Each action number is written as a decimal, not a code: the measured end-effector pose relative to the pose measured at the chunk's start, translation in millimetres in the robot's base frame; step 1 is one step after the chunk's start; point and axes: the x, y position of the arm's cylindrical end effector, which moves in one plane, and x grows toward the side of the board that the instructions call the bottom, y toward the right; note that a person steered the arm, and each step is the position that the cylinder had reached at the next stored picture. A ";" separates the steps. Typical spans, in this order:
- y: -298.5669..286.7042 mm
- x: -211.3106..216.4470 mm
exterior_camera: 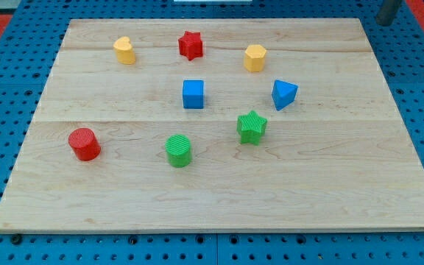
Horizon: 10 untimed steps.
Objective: Move the blue triangle to the top right
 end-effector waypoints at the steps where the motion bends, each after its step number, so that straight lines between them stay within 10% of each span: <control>1: -0.7 -3.9; 10: -100.4 158.5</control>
